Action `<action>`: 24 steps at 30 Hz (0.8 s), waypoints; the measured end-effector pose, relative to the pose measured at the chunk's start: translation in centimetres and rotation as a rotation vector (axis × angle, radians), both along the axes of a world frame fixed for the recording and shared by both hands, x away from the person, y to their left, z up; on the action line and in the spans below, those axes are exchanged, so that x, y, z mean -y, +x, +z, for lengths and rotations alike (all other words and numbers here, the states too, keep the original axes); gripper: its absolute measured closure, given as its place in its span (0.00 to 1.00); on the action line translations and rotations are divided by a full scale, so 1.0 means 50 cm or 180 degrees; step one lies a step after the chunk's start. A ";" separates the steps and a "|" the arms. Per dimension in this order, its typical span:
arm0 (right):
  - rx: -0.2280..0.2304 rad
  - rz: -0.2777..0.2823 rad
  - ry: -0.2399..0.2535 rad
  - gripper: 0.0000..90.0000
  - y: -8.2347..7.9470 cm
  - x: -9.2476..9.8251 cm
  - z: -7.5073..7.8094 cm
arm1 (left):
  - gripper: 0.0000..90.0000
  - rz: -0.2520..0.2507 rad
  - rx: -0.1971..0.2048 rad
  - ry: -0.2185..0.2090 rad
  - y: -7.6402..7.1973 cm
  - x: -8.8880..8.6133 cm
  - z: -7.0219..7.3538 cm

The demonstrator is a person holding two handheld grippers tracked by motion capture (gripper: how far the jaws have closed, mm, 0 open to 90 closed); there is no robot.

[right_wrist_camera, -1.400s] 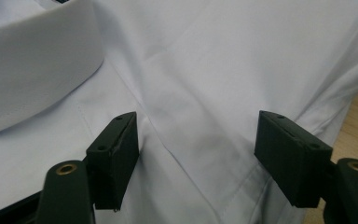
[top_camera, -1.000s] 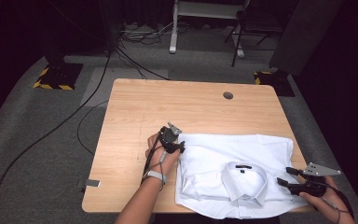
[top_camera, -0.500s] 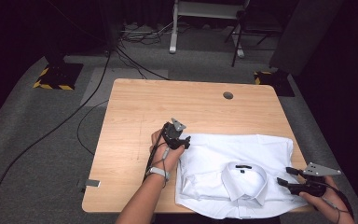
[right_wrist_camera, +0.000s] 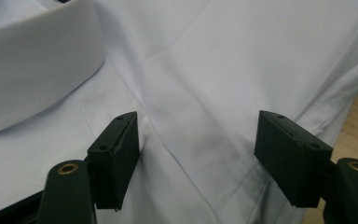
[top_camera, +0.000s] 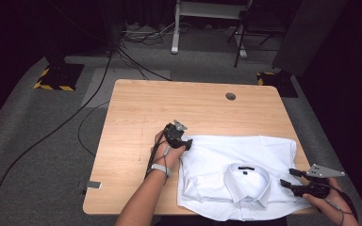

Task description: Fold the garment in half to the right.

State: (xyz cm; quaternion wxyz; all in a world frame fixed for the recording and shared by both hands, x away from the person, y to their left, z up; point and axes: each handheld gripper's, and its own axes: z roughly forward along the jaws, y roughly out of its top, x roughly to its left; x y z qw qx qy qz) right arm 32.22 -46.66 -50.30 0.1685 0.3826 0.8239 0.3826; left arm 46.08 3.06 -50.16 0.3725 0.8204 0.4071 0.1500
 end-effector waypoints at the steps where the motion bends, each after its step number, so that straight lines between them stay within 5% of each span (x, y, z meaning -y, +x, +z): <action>1: 0.0001 0.0001 0.0000 0.34 0.000 0.000 0.000 | 0.37 -0.0021 0.0008 0.0016 0.001 0.000 0.000; 4: 0.0002 0.0002 0.0000 0.34 0.000 0.000 0.000 | 0.38 -0.0118 0.0061 0.0116 -0.003 0.004 0.000; 10: 0.0002 0.0004 0.0002 0.34 0.000 0.000 0.000 | 0.50 -0.0238 0.0093 0.0109 -0.011 0.008 0.000; 18: 0.0001 0.0004 0.0003 0.34 -0.001 0.001 0.000 | 0.89 -0.0250 0.0074 0.0013 -0.018 0.021 0.001; 24: 0.0019 -0.0040 -0.0021 0.28 -0.002 -0.001 0.000 | 0.93 -0.0214 0.0030 -0.0044 -0.017 0.021 0.000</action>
